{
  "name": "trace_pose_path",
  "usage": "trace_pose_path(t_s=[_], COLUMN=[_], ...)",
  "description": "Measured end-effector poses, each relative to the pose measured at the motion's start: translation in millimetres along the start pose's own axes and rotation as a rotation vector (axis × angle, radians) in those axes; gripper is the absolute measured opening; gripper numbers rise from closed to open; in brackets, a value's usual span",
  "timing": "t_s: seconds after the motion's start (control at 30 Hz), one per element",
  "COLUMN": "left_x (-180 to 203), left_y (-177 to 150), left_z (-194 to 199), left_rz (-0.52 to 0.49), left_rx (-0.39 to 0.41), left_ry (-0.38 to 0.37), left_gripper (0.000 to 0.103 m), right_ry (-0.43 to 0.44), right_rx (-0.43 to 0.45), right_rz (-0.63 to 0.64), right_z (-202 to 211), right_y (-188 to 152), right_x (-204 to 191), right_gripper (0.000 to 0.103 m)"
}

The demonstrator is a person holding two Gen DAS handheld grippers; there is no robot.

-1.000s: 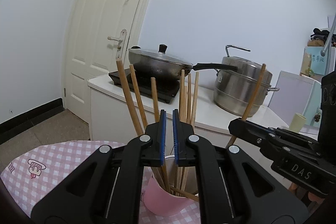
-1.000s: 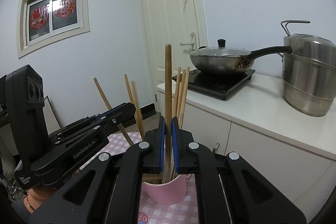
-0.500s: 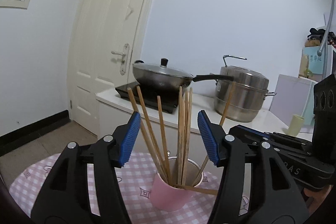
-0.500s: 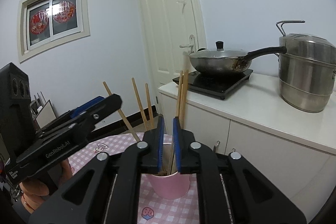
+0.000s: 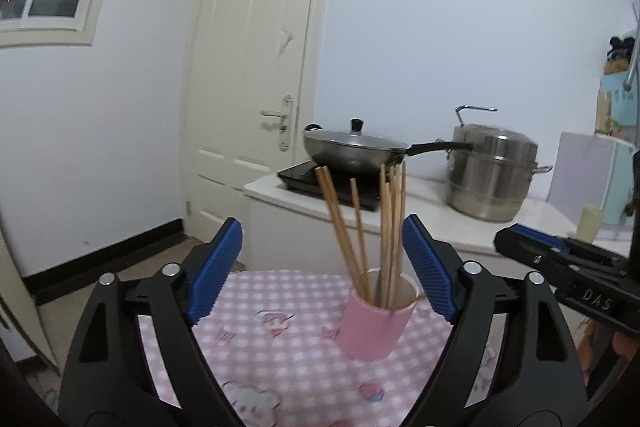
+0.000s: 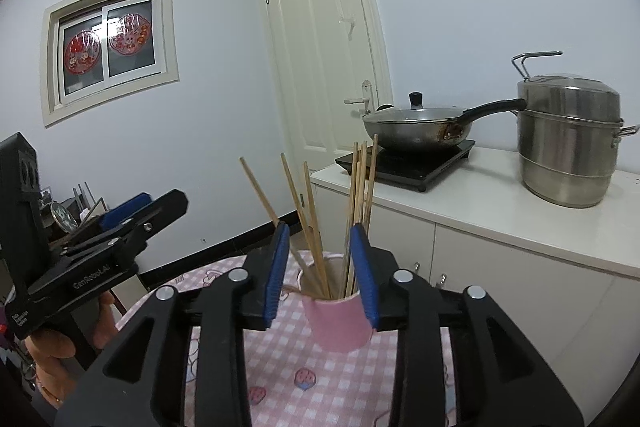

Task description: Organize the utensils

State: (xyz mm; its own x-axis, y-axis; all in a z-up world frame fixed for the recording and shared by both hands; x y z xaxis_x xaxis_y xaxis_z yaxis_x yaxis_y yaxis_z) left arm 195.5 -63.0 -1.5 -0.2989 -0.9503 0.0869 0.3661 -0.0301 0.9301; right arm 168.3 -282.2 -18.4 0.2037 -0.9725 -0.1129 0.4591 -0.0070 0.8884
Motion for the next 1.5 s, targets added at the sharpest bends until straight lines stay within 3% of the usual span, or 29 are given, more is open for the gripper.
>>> trace_pose_path(t_s=[0.33,0.63,0.87,1.5], left_x=[11,9,10,2], left_y=[-26,-48,-57,-64], left_z=[58,112,135,158], left_rz=[-0.043,-0.013,-0.017,0.006], left_rx=[0.019,0.059,0.08,0.093], left_ry=[0.047,0.098,0.178,0.203], left_gripper=[0.091,0.094,0.095,0.096], right_ry=[-0.083,-0.096,-0.087,-0.101], right_rx=[0.066,0.126,0.144,0.156], right_rz=[0.0,-0.008,0.041,0.104], right_z=[46,82,92,106], right_y=[-39,-57,-58,-72], right_x=[-24,-36,-51,-77], right_gripper=[0.066,0.083,0.089,0.094])
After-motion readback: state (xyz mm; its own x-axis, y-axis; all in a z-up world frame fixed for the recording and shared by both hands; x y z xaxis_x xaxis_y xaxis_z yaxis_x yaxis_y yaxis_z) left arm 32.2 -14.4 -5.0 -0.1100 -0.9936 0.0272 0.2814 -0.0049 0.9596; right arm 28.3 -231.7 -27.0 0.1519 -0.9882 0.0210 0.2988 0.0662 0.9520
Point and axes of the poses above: each gripper's, at about its wrist camera, not at the fingertips, and z roughly against the way its jaws point, x to its right, y to its top, the point moved 1 cm from there along -z, roughly the way its jaws point, and after that the axes turned 10 degrees about -x, right-handed, at the moved point
